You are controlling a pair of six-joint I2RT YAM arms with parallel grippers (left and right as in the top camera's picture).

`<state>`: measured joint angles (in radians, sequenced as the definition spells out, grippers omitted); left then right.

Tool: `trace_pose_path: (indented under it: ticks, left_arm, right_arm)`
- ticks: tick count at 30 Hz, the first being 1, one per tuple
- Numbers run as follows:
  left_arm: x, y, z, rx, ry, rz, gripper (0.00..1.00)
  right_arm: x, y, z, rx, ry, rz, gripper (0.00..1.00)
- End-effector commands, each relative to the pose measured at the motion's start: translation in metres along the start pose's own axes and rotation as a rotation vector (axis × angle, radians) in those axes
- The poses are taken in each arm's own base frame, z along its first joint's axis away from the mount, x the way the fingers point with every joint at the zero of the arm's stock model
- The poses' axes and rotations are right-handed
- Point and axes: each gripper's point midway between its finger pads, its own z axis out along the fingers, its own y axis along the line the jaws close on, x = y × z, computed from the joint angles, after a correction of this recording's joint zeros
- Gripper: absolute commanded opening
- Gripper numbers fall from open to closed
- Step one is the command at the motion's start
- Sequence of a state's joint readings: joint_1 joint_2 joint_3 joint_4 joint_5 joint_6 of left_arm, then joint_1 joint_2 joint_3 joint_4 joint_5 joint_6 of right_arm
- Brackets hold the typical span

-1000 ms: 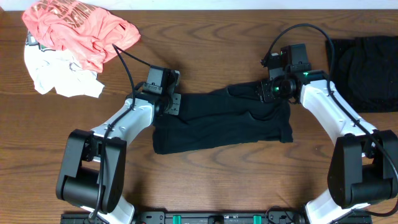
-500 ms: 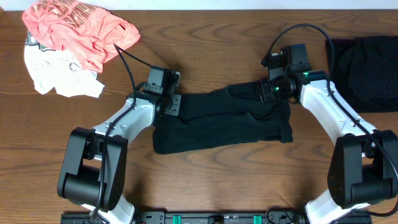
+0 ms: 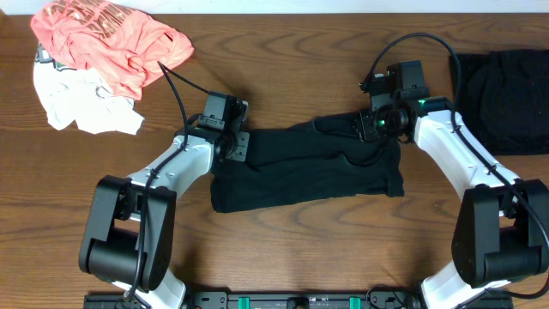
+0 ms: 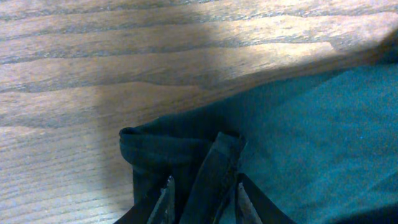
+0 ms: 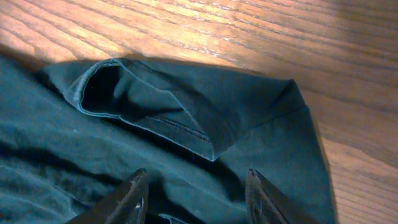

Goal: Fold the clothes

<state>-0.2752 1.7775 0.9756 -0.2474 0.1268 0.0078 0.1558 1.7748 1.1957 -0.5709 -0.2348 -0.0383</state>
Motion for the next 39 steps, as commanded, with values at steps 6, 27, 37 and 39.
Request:
trace_pose_path:
  ticks: [6,27,37,39]
  left_arm:
    - [0.007,0.002,0.005,-0.005,0.023,0.016,0.32]
    - [-0.002,-0.004,0.003,0.026,-0.011,0.019,0.06]
    - [-0.002,-0.004,0.003,0.026,-0.012,0.019,0.06]
    - [-0.003,-0.004,0.003,0.026,-0.015,0.02,0.06]
  right_arm:
    - [-0.002,0.003,0.001,-0.002,0.0,-0.024,0.49]
    - [-0.008,0.001,0.011,0.019,-0.022,-0.05,0.43]
    - [0.004,-0.008,0.032,0.045,0.033,-0.072,0.43]
    - [0.004,-0.012,0.033,0.066,0.035,-0.073,0.42]
